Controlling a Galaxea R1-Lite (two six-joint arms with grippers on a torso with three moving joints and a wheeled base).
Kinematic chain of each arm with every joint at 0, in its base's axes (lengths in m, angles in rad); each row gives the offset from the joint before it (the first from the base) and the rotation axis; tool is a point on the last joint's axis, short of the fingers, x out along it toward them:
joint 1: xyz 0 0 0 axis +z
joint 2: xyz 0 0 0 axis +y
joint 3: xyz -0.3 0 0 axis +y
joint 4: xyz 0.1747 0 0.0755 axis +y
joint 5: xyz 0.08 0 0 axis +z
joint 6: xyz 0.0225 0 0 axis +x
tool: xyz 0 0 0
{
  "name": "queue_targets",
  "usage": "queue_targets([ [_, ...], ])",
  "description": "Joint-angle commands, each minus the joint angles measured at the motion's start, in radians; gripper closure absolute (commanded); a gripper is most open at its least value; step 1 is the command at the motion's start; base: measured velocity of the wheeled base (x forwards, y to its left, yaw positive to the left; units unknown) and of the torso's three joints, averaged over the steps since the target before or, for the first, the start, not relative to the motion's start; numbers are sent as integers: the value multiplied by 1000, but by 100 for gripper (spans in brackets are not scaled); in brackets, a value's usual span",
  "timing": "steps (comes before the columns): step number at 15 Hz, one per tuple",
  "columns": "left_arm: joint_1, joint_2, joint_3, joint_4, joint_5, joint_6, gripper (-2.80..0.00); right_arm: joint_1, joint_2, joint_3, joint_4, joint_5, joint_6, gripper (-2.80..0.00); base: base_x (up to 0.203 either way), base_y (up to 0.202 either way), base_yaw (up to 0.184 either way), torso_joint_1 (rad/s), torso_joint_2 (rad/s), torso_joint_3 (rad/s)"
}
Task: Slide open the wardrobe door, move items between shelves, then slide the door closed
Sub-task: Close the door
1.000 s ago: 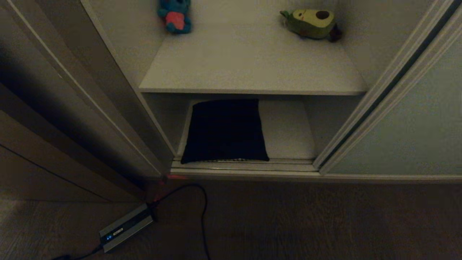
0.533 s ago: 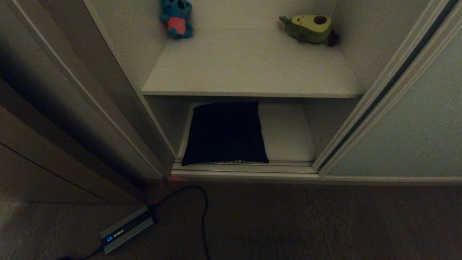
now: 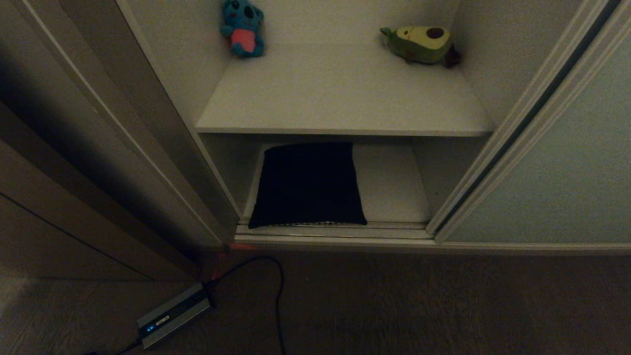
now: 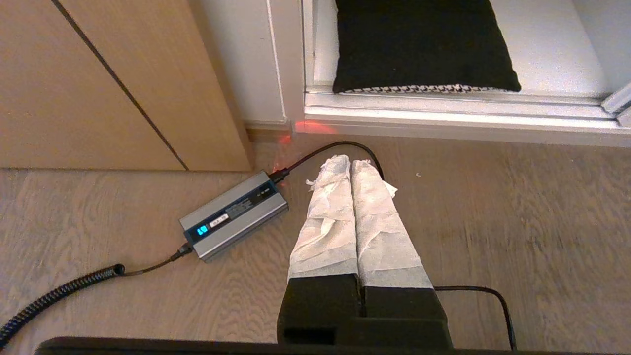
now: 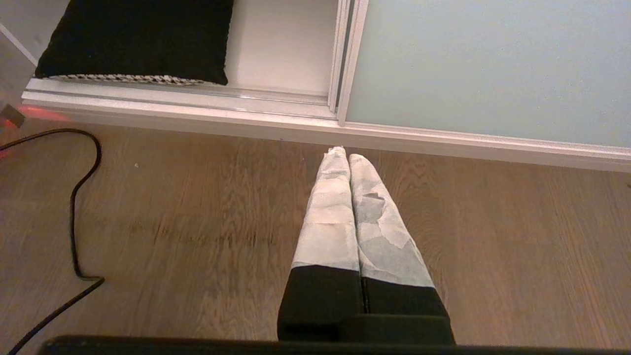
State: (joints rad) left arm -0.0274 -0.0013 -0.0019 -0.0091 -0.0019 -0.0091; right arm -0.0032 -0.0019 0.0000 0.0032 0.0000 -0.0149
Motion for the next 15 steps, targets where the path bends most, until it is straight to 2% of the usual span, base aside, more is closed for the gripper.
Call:
queue_targets([
  [1, 0, -2, 0, -3, 0, 0, 0, 0, 0, 3, 0, 0, 0, 0, 0, 0, 0, 0, 0, 0],
  [15, 0, -2, 0, -3, 0, 0, 0, 0, 0, 3, -1, -1, -1, 0, 0, 0, 0, 0, 0, 0],
])
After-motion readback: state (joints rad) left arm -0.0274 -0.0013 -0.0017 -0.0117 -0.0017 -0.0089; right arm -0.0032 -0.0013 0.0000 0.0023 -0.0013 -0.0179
